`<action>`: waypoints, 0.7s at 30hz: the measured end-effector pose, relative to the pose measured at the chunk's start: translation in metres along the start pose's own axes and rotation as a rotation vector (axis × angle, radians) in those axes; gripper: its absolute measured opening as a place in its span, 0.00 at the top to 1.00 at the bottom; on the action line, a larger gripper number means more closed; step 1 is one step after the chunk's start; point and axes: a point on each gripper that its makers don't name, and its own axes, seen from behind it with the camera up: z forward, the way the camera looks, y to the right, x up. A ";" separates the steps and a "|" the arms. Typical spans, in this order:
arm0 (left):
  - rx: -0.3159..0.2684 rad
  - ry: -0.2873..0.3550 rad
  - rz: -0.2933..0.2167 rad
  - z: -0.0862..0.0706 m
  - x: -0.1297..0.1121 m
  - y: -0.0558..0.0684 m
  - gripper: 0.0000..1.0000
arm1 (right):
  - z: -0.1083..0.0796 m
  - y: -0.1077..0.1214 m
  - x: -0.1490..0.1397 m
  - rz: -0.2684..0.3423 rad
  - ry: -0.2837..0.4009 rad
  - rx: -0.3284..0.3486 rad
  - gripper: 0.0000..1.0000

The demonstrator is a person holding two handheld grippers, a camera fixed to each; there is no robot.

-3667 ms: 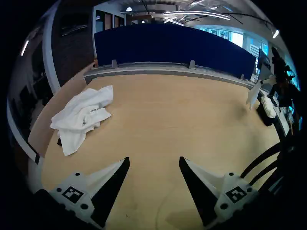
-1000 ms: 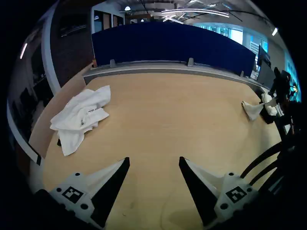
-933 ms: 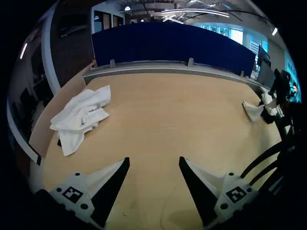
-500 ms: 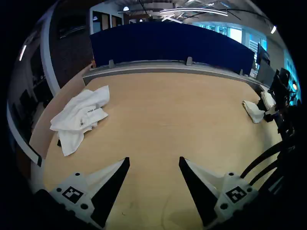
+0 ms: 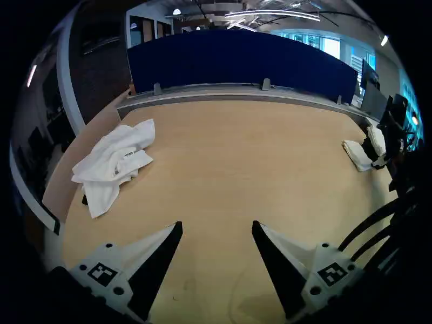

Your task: Fold towel

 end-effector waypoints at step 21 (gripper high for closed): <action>-0.006 0.002 0.012 -0.001 0.002 0.002 0.05 | 0.001 0.007 -0.008 0.013 0.004 -0.030 0.63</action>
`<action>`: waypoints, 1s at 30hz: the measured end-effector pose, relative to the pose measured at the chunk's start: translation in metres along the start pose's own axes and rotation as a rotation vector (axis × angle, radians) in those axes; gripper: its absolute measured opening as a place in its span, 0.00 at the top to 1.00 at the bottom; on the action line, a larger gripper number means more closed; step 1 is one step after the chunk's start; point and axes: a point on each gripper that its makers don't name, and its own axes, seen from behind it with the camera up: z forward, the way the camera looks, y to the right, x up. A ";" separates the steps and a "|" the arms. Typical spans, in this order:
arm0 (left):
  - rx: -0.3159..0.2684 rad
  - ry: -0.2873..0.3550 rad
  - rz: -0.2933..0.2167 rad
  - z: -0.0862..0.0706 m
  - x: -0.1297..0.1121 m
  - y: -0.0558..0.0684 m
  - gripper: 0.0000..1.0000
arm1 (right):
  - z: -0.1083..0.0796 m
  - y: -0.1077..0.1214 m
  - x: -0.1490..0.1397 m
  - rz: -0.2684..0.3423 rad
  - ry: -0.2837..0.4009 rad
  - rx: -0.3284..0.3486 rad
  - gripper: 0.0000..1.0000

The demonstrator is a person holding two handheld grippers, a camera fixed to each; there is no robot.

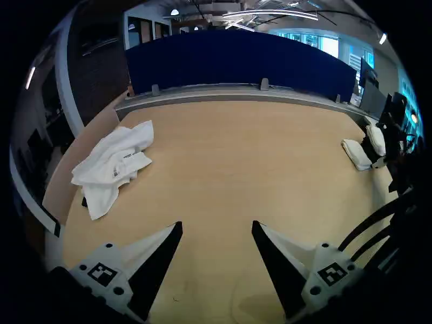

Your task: Fold towel

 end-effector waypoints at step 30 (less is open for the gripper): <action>-0.028 0.047 -0.011 -0.006 0.015 -0.005 0.05 | -0.050 -0.023 0.028 -0.010 0.158 0.006 0.00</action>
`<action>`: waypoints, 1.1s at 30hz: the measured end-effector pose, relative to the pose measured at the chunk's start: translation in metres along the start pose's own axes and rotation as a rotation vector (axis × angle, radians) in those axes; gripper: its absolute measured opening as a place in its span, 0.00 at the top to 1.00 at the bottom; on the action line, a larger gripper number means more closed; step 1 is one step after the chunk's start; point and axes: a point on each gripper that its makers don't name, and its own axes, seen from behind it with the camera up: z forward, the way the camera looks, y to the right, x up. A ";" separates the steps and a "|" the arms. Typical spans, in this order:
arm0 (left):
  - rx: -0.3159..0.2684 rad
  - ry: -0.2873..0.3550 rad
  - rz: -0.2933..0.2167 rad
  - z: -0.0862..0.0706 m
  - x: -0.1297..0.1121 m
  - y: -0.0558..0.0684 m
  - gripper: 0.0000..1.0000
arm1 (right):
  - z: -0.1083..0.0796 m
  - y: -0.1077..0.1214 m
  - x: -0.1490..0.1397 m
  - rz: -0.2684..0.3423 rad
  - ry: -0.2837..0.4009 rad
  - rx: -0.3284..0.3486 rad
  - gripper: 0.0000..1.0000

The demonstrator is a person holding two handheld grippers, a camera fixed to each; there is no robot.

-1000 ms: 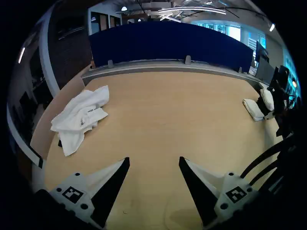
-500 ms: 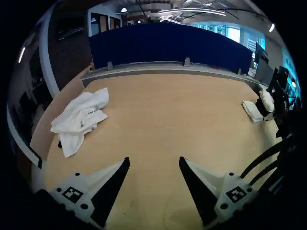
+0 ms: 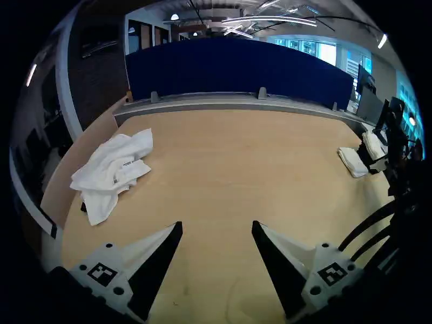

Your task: Fold towel

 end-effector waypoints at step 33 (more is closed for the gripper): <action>-0.072 0.181 -0.009 0.009 0.071 -0.003 0.05 | -0.204 -0.131 0.144 0.255 0.721 0.142 0.00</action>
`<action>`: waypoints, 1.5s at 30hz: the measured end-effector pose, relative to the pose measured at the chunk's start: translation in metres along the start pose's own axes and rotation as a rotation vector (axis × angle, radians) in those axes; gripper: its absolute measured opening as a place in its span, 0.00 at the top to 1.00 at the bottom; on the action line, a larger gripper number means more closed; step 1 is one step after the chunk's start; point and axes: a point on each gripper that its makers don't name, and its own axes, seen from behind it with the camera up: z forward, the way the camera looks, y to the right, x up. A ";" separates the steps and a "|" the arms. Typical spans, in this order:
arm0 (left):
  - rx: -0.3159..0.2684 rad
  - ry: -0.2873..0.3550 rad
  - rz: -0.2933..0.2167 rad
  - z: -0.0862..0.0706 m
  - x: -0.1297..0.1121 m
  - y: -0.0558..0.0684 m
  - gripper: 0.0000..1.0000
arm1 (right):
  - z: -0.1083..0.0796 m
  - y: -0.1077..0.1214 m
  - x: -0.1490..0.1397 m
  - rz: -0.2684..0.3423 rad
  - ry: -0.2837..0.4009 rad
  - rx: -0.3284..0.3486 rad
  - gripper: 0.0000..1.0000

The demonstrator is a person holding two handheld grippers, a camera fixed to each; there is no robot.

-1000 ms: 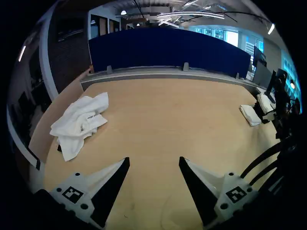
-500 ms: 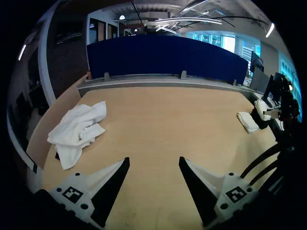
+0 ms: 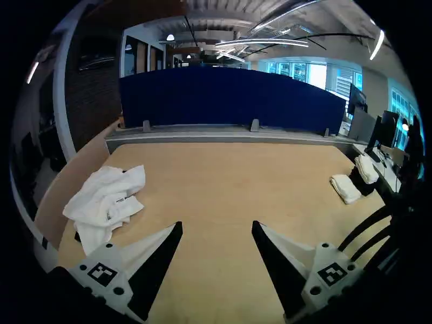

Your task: Fold towel

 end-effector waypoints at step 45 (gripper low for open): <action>0.095 0.420 0.045 0.001 0.076 -0.039 0.05 | -0.030 -0.061 0.026 0.016 0.168 -0.073 0.00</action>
